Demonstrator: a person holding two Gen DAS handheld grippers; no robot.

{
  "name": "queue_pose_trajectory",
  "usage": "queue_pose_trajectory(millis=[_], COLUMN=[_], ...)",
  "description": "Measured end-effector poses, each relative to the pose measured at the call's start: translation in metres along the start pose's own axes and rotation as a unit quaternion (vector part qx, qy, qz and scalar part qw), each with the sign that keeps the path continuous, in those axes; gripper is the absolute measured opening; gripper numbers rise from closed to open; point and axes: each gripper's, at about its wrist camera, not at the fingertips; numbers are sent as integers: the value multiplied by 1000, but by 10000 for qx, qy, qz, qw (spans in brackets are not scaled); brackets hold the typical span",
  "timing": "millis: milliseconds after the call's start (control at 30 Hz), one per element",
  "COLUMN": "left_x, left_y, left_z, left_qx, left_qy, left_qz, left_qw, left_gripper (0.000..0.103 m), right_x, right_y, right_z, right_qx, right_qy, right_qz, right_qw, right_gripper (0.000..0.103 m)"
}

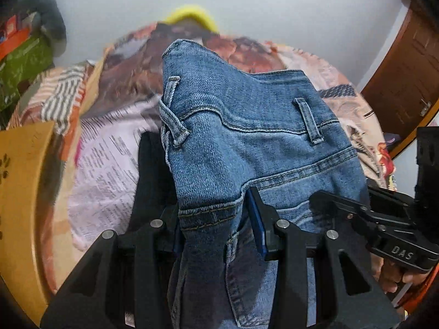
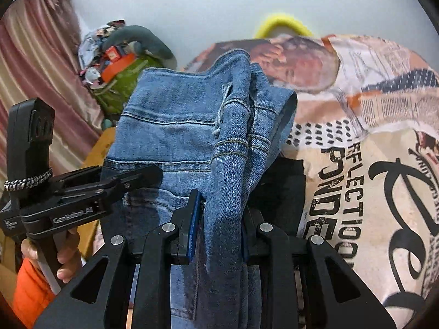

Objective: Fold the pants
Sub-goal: 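Lift the folded jeans with both grippers and lay them beside the black cloth, then open both grippers and pull them back from the jeans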

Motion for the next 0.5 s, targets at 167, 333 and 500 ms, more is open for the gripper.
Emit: queue_pose_trajectory(millis=[167,333,500], left_x=[26,11,-36], left_y=[-12,-24,-24], left_z=[6,11,20], left_qx=[184,391,370], left_qy=[439,661,646], left_qz=[-287,-202,-8], left_qw=[9985,9968,9972], left_gripper=[46,55,55], right_x=[16,-10,-61], right_y=[-8,-11,-4], right_z=[7,10,-1], right_qx=[52,-13,-543], right_qy=[-416,-603,-722], right_qz=[-549,-487,-25], right_qw=[9976,9970,9959], right_gripper=[27,31,32])
Point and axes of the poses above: each gripper's, at about its wrist camera, not at the fingertips, and x roughly the way its jaws point, z to its right, y to its top, and after that the axes turned 11 degrees about z, right-handed
